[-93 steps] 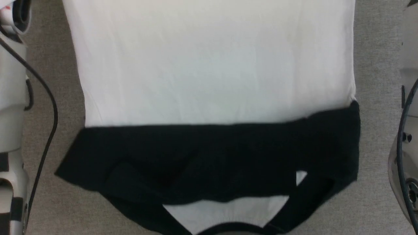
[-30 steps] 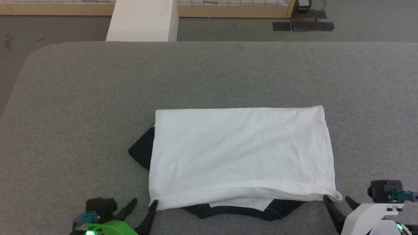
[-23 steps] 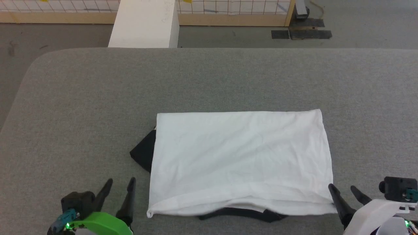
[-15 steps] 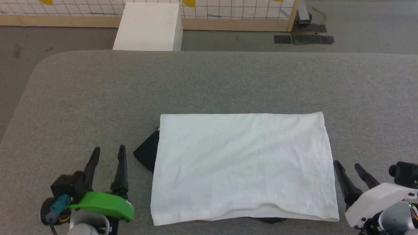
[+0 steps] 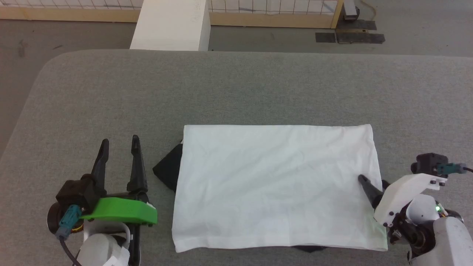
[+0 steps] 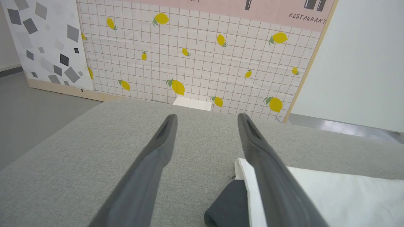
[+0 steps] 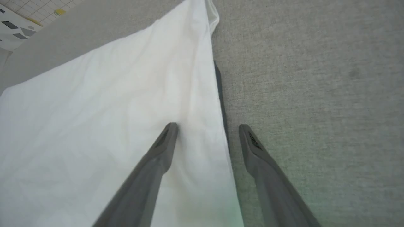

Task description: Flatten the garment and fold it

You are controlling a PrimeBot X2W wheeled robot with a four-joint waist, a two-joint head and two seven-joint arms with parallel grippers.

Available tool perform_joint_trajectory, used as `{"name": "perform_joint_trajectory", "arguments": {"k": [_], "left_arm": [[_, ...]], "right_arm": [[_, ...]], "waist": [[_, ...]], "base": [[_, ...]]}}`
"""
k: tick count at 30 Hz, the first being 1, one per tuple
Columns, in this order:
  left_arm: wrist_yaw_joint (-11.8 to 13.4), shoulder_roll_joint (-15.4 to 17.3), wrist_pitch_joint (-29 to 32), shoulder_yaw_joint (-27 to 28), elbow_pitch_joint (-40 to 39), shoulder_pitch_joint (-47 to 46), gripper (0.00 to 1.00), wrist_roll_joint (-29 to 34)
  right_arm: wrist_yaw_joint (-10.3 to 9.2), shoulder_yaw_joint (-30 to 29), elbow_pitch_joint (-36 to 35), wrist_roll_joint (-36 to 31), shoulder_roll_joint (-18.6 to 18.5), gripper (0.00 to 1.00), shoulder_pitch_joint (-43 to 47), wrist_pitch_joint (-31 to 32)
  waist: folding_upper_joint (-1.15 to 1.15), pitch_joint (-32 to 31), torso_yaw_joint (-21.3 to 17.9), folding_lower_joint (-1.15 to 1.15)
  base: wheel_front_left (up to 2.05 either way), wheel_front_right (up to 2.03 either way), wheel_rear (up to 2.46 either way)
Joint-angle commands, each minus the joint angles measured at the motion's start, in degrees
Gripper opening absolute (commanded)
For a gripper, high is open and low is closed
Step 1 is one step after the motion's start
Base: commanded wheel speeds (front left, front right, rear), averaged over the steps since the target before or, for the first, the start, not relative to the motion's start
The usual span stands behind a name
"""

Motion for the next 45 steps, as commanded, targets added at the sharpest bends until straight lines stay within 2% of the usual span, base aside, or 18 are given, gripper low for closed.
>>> {"name": "perform_joint_trajectory", "arguments": {"k": [1,9,10,11,13,17,21,26,30,34,38,41,45], "left_arm": [[-0.8,-0.6,-0.3,0.8,0.1,-0.7,1.00,1.3],[-3.8,-2.9,-0.3,3.6,0.5,0.3,1.00,4.5],[-4.0,-3.1,-0.3,3.9,0.6,0.4,1.00,4.7],[-4.2,-3.3,-0.3,4.2,0.6,0.4,1.00,5.0],[-4.6,-3.6,-0.3,4.8,0.7,0.5,1.00,5.3],[-5.6,-4.2,-0.3,5.9,1.1,0.6,1.00,6.2],[-6.1,-4.5,-0.3,6.2,1.1,0.7,1.00,6.6],[-6.6,-4.7,-0.3,6.3,0.7,1.0,1.00,7.1],[-6.8,-4.8,-0.3,6.6,0.4,1.1,1.00,7.4],[-7.0,-4.9,-0.3,6.8,0.4,1.1,1.00,7.6],[-7.2,-5.0,-0.3,6.8,0.5,0.8,1.00,7.8],[-7.4,-5.0,-0.3,6.5,0.7,0.5,1.00,7.9],[-7.6,-5.1,-0.3,6.1,0.7,0.0,1.00,8.0]], "right_arm": [[-0.08,-0.2,1.8,-0.8,0.1,1.00,-1.3,1.3],[-0.08,2.4,8.7,1.9,0.1,1.00,-3.6,6.4],[-0.08,3.3,9.2,3.0,0.1,0.80,-3.7,7.1],[-0.08,3.8,9.5,4.1,0.1,0.48,-3.7,7.5],[-0.08,4.4,9.3,5.0,0.1,0.00,-3.9,6.6],[-0.08,2.2,7.6,4.1,0.1,0.00,-4.1,1.9],[-0.08,-2.9,4.5,0.6,0.1,0.00,-2.9,-0.2],[-0.08,-12.4,-2.8,-8.8,0.1,0.00,0.2,0.8],[-0.08,-14.9,-10.6,-12.8,0.1,0.00,2.4,3.1],[-0.08,-11.7,-19.0,-13.7,0.1,0.00,4.3,5.2],[-0.08,-4.7,-27.0,-13.9,0.1,0.00,4.9,8.2],[-0.08,3.4,-31.6,-14.7,0.1,0.00,4.4,10.7],[-0.08,14.8,-32.4,-15.2,0.1,0.00,2.2,13.5]], "waist": [[0.00,0.1,0.2,0.00],[0.00,-0.1,0.6,0.00],[0.00,-0.2,0.6,0.00],[0.00,-0.3,0.6,0.00],[0.00,-0.3,0.5,0.00],[0.00,-0.6,0.3,0.00],[0.00,-0.7,0.2,0.00],[0.00,-0.7,0.2,0.00],[0.00,-0.5,0.0,0.00],[0.00,-0.3,-0.3,0.00],[0.00,-0.3,-0.3,0.00],[0.00,-0.2,-0.1,0.00],[0.00,0.0,0.3,0.00]], "base": [[0.00,0.00,0.00],[0.00,0.00,0.00],[0.00,0.00,0.00],[0.00,0.00,0.00],[0.00,0.00,0.00],[0.00,0.00,0.00],[0.00,0.00,0.00],[0.00,0.00,0.00],[0.00,0.00,0.00],[0.00,0.00,0.00],[0.00,0.00,0.00],[0.00,0.00,0.00],[0.00,0.00,0.00]]}}
